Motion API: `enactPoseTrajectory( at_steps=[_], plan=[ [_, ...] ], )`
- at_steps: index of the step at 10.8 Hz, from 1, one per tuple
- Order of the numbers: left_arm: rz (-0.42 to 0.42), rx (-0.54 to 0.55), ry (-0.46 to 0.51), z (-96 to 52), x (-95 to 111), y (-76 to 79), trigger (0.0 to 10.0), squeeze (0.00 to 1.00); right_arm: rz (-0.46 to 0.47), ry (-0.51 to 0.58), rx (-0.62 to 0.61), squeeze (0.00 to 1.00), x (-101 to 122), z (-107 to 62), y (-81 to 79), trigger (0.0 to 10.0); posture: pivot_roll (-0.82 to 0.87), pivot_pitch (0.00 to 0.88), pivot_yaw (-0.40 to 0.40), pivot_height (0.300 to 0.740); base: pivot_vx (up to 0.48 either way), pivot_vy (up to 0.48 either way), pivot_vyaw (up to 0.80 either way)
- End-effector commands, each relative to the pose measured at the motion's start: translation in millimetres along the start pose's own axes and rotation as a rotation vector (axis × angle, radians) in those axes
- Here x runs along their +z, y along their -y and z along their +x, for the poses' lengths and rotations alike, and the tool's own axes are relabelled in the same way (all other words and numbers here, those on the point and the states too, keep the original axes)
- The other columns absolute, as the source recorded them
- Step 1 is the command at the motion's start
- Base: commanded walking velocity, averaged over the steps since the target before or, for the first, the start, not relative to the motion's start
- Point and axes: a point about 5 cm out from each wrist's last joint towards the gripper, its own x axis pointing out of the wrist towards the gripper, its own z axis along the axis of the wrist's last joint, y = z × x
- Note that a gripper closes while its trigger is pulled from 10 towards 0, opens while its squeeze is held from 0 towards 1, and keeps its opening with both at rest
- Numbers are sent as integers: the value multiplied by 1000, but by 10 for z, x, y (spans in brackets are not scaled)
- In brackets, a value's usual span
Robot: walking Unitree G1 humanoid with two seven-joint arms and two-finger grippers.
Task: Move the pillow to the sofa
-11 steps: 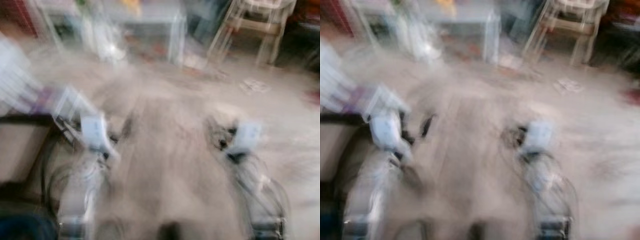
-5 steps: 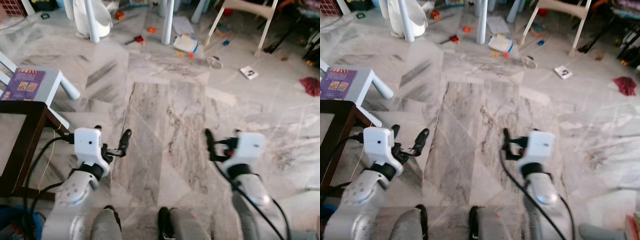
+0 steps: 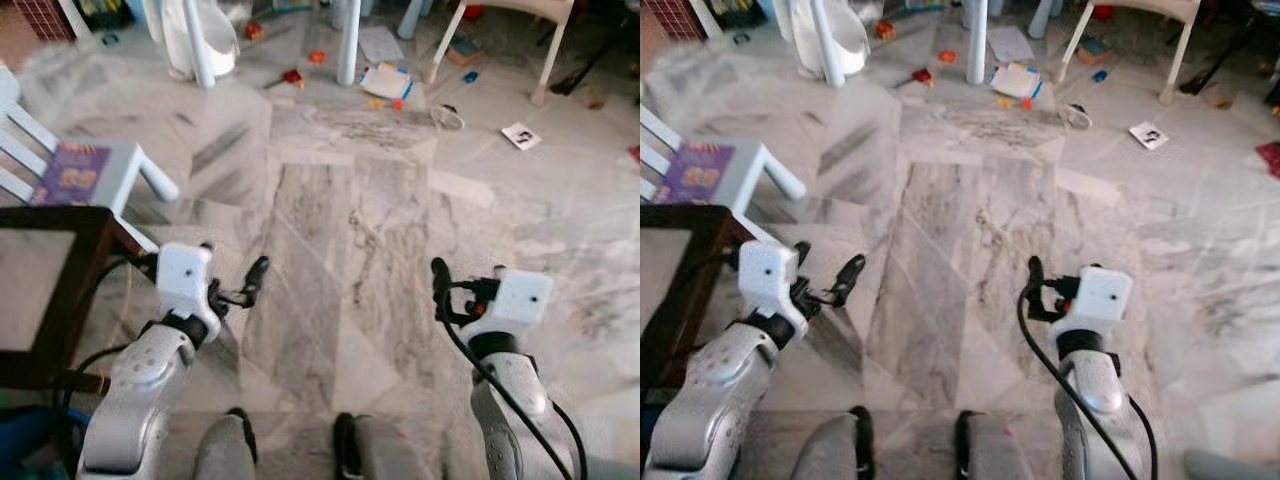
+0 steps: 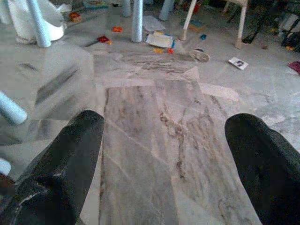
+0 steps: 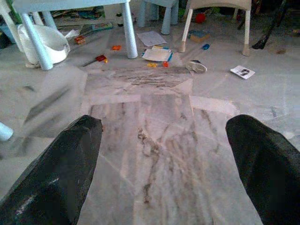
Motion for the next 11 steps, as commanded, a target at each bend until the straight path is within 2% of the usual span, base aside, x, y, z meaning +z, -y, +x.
enactPoseTrajectory(
  at_steps=[1,2,4,5,6,7,9,10,11],
  plan=[
    [-7,27,1,-37,-65,-31,10000,0,-23,-6,-42,0,-41,-42,120,10000,-35,113,10,740,0,0,-800],
    [-30,60,18,-20,-110,-45,10000,0,-38,-7,-58,0,-86,-37,177,10000,-34,76,-2,740,0,0,-800],
    [-17,84,45,23,-140,-66,10000,0,-30,-15,-44,0,-169,-73,151,10000,-33,27,-29,740,0,0,0],
    [4,101,74,141,-50,-22,10000,0,-36,-8,48,0,-151,-18,-1,10000,-25,47,-42,740,0,0,0],
    [24,21,80,196,19,108,10000,0,-54,3,85,0,-118,63,-45,10000,-7,70,-61,740,0,0,0],
    [36,-16,105,151,49,168,10000,0,-43,11,103,0,-111,24,-60,10000,-22,86,-56,740,0,0,0],
    [55,-12,31,28,-240,242,10000,0,-58,-19,85,0,-190,-196,5,10000,-38,103,-60,740,0,0,0],
    [65,-56,-46,-128,-455,309,10000,0,-58,-76,85,0,-315,-295,-13,10000,-37,128,-86,740,0,0,0],
    [89,-61,-82,-159,-550,265,10000,0,-69,-92,107,0,-381,-267,-74,10000,-37,140,-75,740,0,0,0]
  ],
)
